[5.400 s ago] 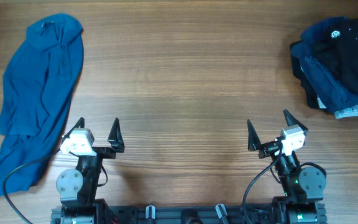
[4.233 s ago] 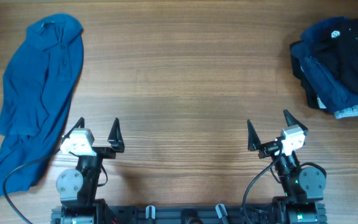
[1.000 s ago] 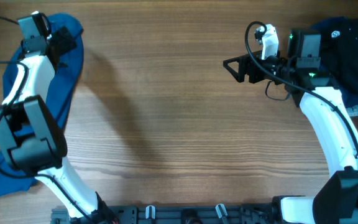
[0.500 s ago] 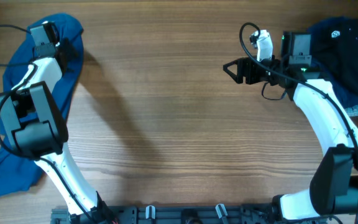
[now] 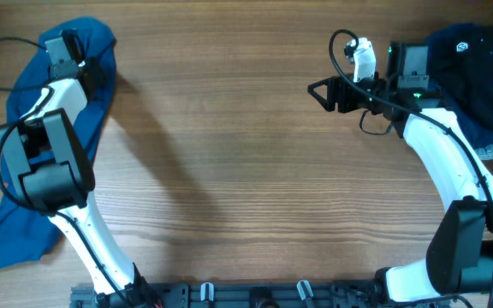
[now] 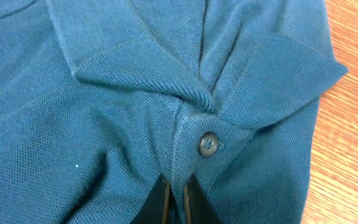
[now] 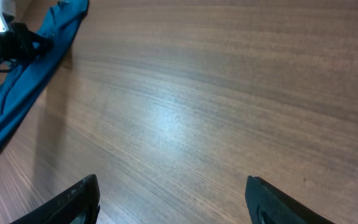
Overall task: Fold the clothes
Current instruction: 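Reach the left gripper to the blue polo collar and grasp it, then lift the polo with the left gripper and drag it toward center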
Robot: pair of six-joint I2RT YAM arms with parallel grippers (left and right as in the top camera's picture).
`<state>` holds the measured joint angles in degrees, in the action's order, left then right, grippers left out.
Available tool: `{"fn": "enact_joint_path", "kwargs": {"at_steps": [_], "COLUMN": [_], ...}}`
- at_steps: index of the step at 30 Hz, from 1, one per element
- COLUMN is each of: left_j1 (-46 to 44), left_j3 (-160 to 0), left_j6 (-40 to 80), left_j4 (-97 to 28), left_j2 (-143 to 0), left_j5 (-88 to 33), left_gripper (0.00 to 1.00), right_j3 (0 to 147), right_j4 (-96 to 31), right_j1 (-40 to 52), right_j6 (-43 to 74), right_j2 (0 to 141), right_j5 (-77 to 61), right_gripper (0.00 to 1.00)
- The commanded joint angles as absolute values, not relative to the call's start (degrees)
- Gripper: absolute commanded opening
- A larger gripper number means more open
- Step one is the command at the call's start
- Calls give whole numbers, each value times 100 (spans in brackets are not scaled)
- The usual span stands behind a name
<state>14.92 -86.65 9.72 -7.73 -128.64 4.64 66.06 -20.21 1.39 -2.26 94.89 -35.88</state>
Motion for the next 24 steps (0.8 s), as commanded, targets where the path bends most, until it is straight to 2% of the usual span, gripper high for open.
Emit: {"fn": "enact_joint_path", "kwargs": {"at_steps": [1, 8, 24], "left_j1": [1114, 366, -1094], "left_j3": [-8628, -8628, -8628], "left_j6": [989, 987, 991], "left_j4": [-993, -1103, -537], "left_j2": [-12352, -10792, -8182], "left_j5": [137, 158, 156], "left_gripper": [4, 4, 4], "right_j3": [6709, 6718, 6718], "right_j4": [-1841, -1935, -2751], "right_j1": [130, 132, 128], "right_j6": [-163, 23, 21], "right_j2": [9515, 9268, 8051], "right_j5": [-3533, -3645, -3769], "right_gripper": [71, 66, 66]}}
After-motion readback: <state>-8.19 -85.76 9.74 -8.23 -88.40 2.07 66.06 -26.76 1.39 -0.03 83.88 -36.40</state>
